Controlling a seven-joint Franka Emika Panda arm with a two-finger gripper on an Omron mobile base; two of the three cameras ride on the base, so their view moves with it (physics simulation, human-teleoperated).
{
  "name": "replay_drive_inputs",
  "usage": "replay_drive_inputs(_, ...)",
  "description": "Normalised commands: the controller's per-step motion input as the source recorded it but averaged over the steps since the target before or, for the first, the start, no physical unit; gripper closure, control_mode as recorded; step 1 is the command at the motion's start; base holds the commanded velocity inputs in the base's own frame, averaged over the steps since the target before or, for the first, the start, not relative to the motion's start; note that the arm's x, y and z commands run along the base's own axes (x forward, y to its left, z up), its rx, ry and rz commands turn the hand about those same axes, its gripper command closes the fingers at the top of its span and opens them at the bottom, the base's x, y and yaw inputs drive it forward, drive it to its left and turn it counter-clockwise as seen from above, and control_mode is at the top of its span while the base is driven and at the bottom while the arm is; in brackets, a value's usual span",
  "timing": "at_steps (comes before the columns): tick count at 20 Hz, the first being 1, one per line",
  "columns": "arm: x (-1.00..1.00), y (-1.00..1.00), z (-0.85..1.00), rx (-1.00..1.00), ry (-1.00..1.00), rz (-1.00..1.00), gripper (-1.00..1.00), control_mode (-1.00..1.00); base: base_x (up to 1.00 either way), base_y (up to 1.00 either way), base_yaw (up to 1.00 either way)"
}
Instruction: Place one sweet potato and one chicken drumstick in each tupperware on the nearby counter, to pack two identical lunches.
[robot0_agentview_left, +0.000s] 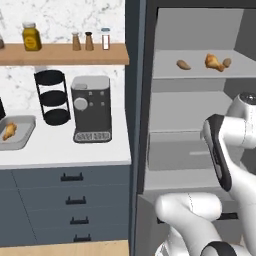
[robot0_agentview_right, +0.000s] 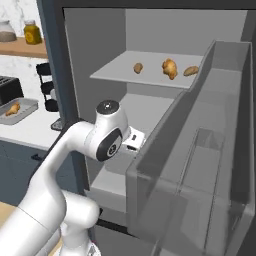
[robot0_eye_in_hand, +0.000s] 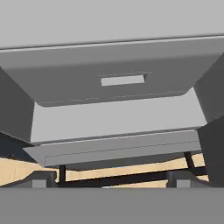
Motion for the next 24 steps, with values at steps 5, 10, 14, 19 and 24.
replay_drive_inputs(5, 0.28, -0.17, 0.38, 0.02, -0.01, 0.00, -1.00, -1.00, 0.58, -0.15, 0.00)
replay_drive_inputs(10, 0.33, -0.43, 1.00, 0.00, -0.28, 0.00, -1.00, -1.00, 0.00, 0.00, 0.00)
replay_drive_inputs(14, 0.00, -0.48, 1.00, 0.00, -0.49, 0.00, -1.00, -1.00, 0.00, 0.00, 0.00)
replay_drive_inputs(19, -0.08, -0.43, 1.00, -0.01, -0.54, 0.00, -1.00, -1.00, 0.00, 0.00, 0.00)
replay_drive_inputs(24, 0.67, -0.29, 1.00, 0.00, -0.11, -0.07, -1.00, -1.00, 0.00, 0.00, 0.00)
